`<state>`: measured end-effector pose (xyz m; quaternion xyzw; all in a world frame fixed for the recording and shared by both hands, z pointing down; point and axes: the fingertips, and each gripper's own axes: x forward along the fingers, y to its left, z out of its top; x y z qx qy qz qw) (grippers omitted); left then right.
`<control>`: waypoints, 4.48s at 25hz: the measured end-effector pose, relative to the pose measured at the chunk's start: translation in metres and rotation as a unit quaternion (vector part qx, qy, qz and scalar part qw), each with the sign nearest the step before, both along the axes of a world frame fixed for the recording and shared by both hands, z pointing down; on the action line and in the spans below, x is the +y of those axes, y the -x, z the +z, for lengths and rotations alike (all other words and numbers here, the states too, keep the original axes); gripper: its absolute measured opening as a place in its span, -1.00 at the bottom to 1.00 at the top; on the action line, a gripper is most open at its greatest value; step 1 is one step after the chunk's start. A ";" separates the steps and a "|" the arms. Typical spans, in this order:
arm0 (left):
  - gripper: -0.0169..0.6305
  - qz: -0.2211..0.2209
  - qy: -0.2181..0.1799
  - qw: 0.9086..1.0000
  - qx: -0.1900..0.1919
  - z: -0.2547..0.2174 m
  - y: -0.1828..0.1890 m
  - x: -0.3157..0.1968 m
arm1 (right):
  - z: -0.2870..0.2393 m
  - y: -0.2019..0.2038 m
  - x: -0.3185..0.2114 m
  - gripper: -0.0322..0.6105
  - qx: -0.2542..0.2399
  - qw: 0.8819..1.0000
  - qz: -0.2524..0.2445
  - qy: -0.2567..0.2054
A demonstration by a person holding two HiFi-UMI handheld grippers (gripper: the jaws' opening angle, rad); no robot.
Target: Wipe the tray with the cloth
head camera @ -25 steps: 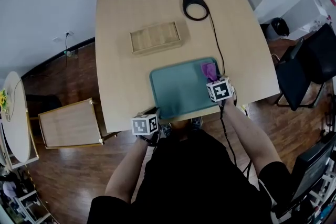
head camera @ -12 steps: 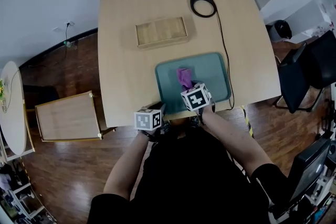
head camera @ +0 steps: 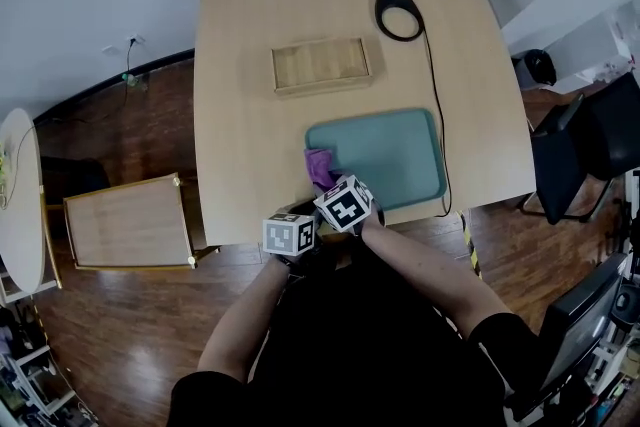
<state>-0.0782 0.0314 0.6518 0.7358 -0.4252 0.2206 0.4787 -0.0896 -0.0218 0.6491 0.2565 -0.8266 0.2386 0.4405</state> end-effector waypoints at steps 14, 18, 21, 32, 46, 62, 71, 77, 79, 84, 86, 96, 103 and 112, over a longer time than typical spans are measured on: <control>-0.71 -0.030 -0.008 0.999 -0.009 0.004 0.003 -0.001 | 0.005 -0.146 -0.029 -0.57 0.029 0.993 0.108 -0.022; -0.71 -0.040 -0.010 0.999 -0.014 0.004 0.006 -0.002 | 0.011 -0.246 -0.044 -0.57 0.074 0.982 0.173 -0.028; -0.71 -0.045 -0.012 0.999 -0.017 0.004 0.006 -0.001 | 0.017 -0.284 -0.051 -0.57 0.089 0.976 0.197 -0.020; -0.63 -0.050 -0.013 0.999 -0.009 -0.006 0.009 0.018 | 0.008 -0.211 -0.035 -0.57 0.053 0.983 0.177 -0.005; -0.75 -0.005 -0.014 0.998 0.057 -0.006 0.002 0.019 | 0.007 -0.011 0.038 -0.57 -0.029 0.999 -0.017 0.033; -0.69 -0.032 0.016 0.998 0.055 0.003 -0.003 0.019 | 0.008 -0.304 -0.038 -0.57 0.089 0.986 0.142 -0.005; -0.73 -0.036 0.029 0.996 0.074 0.004 -0.003 0.017 | 0.012 -0.259 -0.001 -0.57 0.065 0.982 0.176 0.015; -0.73 -0.037 0.036 0.995 0.080 0.003 -0.006 0.017 | 0.010 -0.157 0.030 -0.57 0.038 0.995 0.091 0.027; -0.73 -0.037 0.034 0.996 0.079 0.003 -0.007 0.017 | 0.009 -0.126 0.041 -0.57 0.029 0.997 0.061 0.032; -0.73 -0.035 0.040 0.995 0.083 0.003 -0.006 0.019 | 0.006 -0.058 0.063 -0.57 -0.009 0.999 0.012 0.051; -0.73 -0.036 0.042 0.995 0.084 0.003 -0.002 0.019 | 0.006 -0.038 0.069 -0.57 -0.038 0.997 0.017 0.068; -0.72 -0.035 0.045 0.995 0.087 0.002 -0.010 0.019 | -0.001 -0.066 0.026 -0.57 -0.001 0.999 -0.012 0.044; -0.71 -0.023 0.035 0.997 0.059 0.000 -0.016 0.019 | -0.021 -0.063 -0.082 -0.57 0.099 0.983 -0.139 -0.063; -0.68 -0.024 0.015 1.000 0.014 -0.007 -0.011 0.013 | -0.008 0.007 -0.115 -0.58 0.115 0.944 -0.279 -0.133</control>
